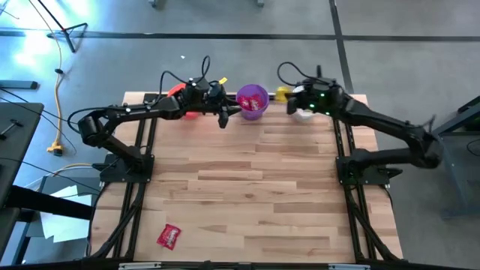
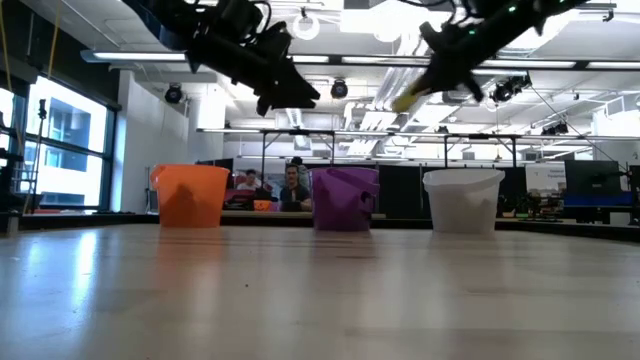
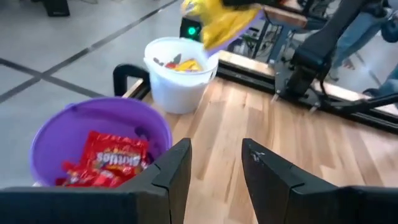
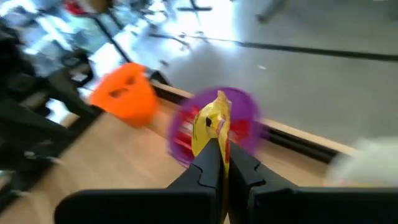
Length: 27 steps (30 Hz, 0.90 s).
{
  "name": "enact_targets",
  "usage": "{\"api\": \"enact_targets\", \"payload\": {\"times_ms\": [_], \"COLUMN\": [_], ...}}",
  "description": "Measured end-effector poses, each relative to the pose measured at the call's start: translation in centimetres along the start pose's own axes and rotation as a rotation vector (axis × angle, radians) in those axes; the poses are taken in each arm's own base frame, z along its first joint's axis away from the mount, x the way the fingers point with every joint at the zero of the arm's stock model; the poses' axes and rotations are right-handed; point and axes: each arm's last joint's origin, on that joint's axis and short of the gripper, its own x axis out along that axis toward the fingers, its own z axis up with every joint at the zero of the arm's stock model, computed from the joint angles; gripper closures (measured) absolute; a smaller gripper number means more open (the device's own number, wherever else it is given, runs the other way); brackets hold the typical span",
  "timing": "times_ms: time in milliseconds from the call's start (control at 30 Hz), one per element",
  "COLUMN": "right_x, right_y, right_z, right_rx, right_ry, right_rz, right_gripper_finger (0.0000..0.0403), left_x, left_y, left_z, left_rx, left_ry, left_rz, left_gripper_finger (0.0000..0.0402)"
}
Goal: Sort candy
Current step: Put the yellow candy into the white bucket
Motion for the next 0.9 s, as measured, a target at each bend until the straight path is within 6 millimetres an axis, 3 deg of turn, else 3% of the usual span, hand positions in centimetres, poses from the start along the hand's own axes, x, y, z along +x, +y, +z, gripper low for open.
{"api": "enact_targets", "payload": {"times_ms": [167,333,600,900], "right_x": [-3.3,-4.0,-0.6,4.8], "right_y": [-2.5,-5.0,-8.7,-13.1], "right_z": [-0.5,-1.2,-1.4,-2.0], "right_rx": [0.068,0.149,0.215,0.305], "right_ry": [0.105,0.217,0.271,0.289], "right_rz": [-0.174,-0.336,-0.531,-0.562], "right_gripper_finger": [0.0403,0.0403,0.0403,0.0402], "left_x": [-0.3,-0.5,-0.5,-0.4], "left_y": [1.0,1.3,1.2,1.0], "left_z": [-0.5,-1.1,-1.3,-1.7], "left_rx": [-0.03,-0.063,-0.07,-0.078], "left_ry": [0.053,0.117,0.139,0.17], "left_rz": [0.02,0.01,0.013,0.023], "left_gripper_finger": [0.0273,0.0273,0.0274,0.0291]}}
